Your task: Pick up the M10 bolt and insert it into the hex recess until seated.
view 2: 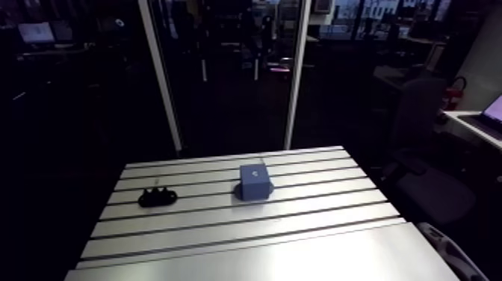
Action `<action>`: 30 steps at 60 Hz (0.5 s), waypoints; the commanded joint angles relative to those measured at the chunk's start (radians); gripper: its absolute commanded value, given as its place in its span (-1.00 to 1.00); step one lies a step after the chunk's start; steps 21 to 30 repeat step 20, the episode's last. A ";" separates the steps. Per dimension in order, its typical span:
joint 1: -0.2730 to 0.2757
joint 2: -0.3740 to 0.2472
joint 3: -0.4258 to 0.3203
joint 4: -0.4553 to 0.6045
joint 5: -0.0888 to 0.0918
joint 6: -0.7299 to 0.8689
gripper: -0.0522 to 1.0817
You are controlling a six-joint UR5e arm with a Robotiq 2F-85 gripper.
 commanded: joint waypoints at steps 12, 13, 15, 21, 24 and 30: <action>0.019 0.010 -0.011 -0.006 0.002 0.002 -0.90; 0.019 0.011 -0.011 -0.006 0.002 0.002 -0.90; 0.019 0.011 -0.011 -0.006 0.002 0.002 -0.90; 0.019 0.011 -0.011 -0.006 0.002 0.002 -0.90; 0.019 0.011 -0.011 -0.006 0.002 0.002 -0.90; 0.019 0.011 -0.011 -0.006 0.002 0.002 -0.90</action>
